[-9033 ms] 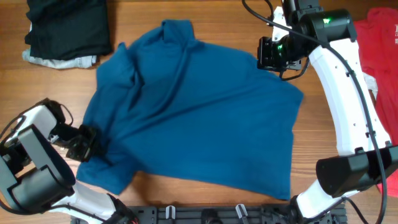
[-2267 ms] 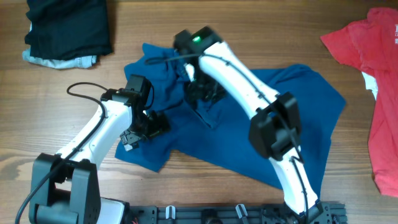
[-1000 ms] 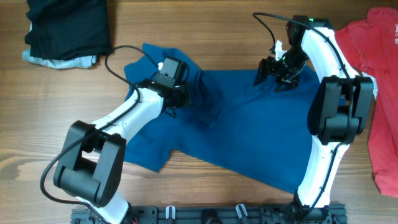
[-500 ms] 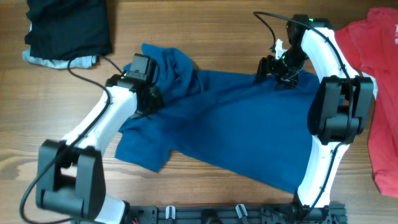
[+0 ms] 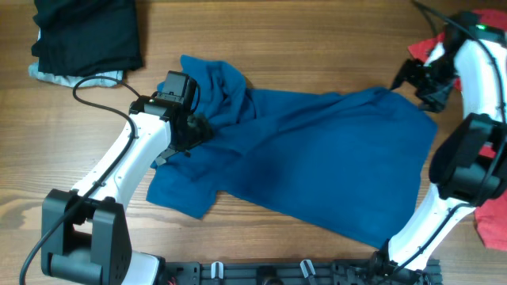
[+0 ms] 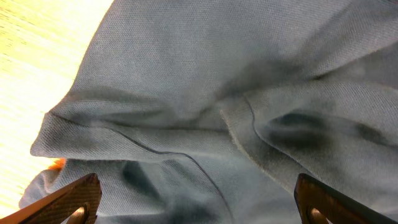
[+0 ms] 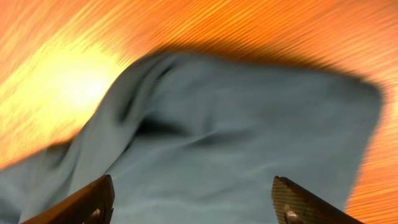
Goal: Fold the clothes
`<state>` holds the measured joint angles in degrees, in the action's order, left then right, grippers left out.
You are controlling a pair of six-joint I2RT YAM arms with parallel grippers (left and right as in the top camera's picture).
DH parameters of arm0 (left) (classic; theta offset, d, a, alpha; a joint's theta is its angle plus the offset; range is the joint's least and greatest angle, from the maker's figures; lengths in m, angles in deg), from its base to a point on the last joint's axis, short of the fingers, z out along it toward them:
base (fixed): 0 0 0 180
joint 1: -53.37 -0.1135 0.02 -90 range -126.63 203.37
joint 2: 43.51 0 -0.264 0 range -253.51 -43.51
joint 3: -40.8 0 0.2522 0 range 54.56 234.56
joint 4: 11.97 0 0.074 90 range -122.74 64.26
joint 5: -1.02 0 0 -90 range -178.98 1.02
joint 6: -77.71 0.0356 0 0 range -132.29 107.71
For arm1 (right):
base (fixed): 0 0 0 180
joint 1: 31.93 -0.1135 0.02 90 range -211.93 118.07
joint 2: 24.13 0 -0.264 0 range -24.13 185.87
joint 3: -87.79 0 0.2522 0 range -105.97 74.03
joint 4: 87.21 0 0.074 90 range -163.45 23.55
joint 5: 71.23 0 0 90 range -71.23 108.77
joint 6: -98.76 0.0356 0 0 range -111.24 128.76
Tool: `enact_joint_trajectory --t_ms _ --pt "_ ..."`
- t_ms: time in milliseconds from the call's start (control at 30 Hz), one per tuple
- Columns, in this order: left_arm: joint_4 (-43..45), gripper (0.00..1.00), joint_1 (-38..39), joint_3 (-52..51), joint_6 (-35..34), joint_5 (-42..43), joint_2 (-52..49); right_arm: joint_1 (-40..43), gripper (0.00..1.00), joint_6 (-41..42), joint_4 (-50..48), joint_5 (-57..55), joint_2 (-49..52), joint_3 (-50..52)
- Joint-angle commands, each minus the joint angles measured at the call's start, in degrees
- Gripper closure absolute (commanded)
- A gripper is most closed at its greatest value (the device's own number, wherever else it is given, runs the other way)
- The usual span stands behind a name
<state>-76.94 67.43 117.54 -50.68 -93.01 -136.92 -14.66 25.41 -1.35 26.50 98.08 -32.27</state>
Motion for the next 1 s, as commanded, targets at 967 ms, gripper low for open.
enact_joint_trajectory --t_ms 967 --pt "-0.92 0.0 -0.42 -2.67 -1.09 3.58 1.14 8.57 0.19 34.99 -6.71 -7.74 10.78 0.68"
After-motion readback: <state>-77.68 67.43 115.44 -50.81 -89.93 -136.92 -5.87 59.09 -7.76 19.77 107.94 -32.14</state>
